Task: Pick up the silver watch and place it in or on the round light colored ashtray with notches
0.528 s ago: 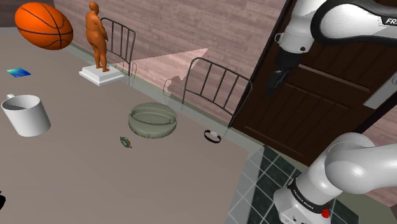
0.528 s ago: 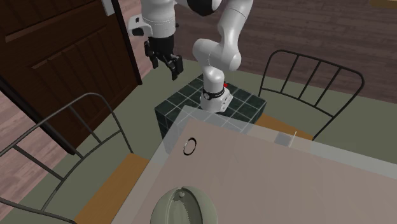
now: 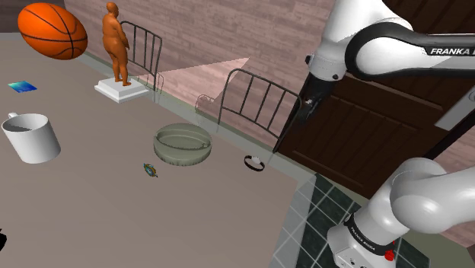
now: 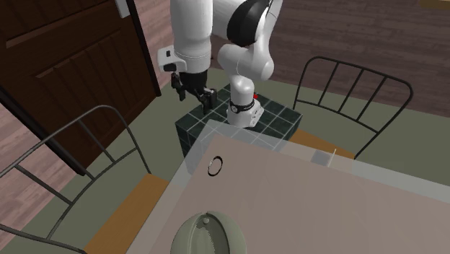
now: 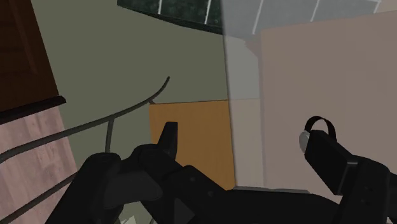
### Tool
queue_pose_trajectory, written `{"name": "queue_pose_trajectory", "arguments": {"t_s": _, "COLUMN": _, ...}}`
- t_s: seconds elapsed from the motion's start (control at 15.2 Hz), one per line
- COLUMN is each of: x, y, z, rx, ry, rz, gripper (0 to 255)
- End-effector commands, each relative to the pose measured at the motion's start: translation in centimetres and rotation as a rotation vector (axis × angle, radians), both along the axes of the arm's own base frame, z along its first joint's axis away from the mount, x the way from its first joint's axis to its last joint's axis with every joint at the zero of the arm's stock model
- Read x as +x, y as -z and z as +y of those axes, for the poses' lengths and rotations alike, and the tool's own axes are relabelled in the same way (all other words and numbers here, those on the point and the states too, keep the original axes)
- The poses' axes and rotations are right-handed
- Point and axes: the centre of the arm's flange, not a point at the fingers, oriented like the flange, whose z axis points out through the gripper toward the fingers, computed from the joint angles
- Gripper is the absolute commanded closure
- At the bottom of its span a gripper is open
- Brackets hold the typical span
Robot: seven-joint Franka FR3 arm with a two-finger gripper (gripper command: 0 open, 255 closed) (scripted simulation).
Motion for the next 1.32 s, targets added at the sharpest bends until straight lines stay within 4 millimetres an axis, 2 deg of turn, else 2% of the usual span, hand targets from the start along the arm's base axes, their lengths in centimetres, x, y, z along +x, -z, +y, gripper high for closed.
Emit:
{"name": "queue_pose_trajectory", "arguments": {"t_s": 0.0, "x": 0.8, "y": 1.7, "z": 1.9, "rx": -0.004, "ry": -0.029, "rz": -0.010, "gripper": 0}}
{"name": "queue_pose_trajectory", "arguments": {"t_s": 0.73, "x": 4.0, "y": 11.1, "z": 12.6, "rx": -0.032, "ry": -0.184, "rz": -0.054, "gripper": 0}}
{"name": "queue_pose_trajectory", "arguments": {"t_s": 1.25, "x": 4.3, "y": 15.2, "z": 12.1, "rx": -0.033, "ry": -0.187, "rz": -0.055, "gripper": 0}}
